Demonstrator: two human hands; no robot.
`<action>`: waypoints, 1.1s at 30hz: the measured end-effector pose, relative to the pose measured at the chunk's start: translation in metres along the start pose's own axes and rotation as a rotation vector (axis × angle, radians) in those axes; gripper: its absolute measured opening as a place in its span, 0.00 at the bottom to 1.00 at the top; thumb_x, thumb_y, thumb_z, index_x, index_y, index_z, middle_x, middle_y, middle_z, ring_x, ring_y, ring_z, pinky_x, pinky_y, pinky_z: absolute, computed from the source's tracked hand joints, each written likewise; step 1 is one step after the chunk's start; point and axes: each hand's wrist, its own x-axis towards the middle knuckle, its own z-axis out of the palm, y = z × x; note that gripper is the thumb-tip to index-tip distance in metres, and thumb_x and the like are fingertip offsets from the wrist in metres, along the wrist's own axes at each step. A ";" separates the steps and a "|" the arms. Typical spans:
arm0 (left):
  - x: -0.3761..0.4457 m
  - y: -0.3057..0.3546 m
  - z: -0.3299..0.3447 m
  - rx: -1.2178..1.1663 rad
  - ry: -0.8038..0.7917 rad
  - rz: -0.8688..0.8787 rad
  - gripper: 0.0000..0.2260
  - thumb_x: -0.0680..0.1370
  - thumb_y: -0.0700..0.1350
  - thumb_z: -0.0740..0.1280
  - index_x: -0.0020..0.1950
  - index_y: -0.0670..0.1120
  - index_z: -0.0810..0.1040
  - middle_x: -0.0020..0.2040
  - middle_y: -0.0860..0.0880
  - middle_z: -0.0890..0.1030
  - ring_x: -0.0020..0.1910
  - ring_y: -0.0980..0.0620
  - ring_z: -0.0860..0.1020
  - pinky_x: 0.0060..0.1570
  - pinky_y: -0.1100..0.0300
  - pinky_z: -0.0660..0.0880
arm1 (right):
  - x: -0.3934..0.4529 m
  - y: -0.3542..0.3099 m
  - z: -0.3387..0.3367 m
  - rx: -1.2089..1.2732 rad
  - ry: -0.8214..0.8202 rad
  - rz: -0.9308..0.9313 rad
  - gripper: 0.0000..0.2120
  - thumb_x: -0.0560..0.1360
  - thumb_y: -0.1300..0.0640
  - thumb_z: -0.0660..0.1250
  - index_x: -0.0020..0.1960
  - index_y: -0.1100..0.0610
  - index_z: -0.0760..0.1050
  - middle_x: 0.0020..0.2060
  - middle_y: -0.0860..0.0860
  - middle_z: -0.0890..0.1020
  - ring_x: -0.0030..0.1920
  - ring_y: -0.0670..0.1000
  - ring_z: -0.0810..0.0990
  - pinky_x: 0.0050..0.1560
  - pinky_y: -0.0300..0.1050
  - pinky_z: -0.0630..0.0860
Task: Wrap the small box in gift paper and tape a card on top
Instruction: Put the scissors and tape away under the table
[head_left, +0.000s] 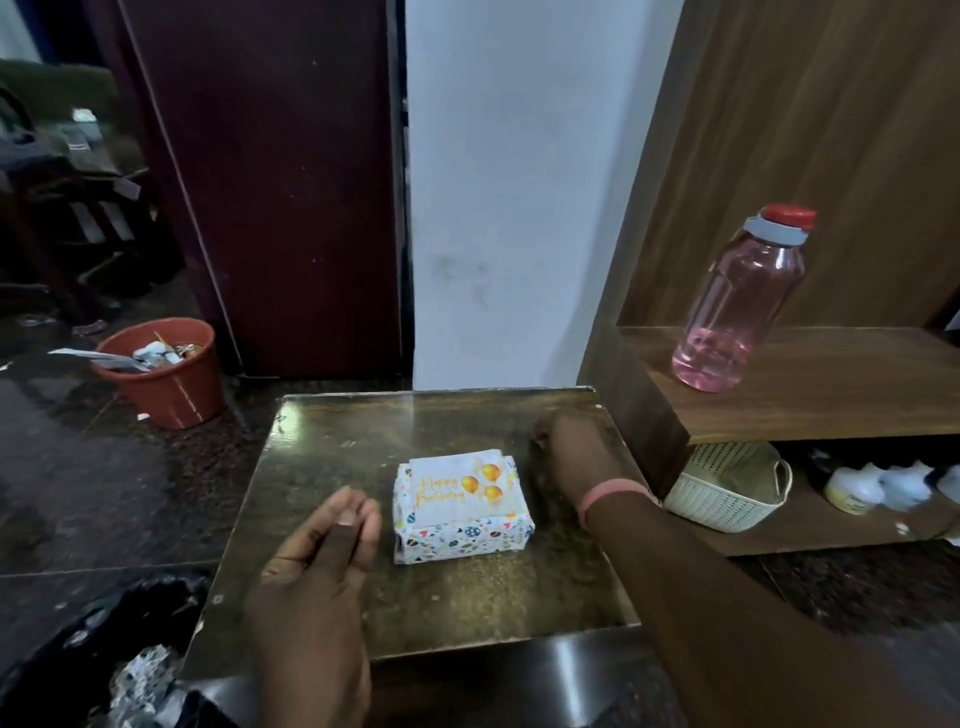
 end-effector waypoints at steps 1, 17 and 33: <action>0.007 0.003 -0.006 0.028 0.023 0.022 0.10 0.81 0.30 0.65 0.61 0.33 0.79 0.52 0.39 0.86 0.45 0.52 0.87 0.49 0.65 0.82 | -0.004 -0.002 0.003 0.016 0.028 0.024 0.15 0.76 0.64 0.62 0.52 0.51 0.84 0.50 0.51 0.86 0.50 0.53 0.84 0.55 0.51 0.82; -0.005 -0.018 -0.012 0.717 -0.273 -0.011 0.15 0.80 0.27 0.65 0.53 0.43 0.87 0.38 0.52 0.87 0.39 0.59 0.86 0.39 0.72 0.78 | -0.141 -0.030 -0.028 0.976 0.048 0.223 0.25 0.77 0.73 0.63 0.57 0.44 0.83 0.47 0.41 0.88 0.46 0.32 0.83 0.42 0.27 0.76; 0.007 -0.018 -0.019 0.711 -0.163 0.029 0.12 0.80 0.30 0.67 0.57 0.42 0.86 0.43 0.53 0.88 0.46 0.54 0.86 0.50 0.60 0.83 | -0.145 -0.033 -0.006 0.897 0.363 0.235 0.13 0.80 0.64 0.67 0.47 0.46 0.83 0.46 0.45 0.87 0.51 0.48 0.85 0.58 0.55 0.81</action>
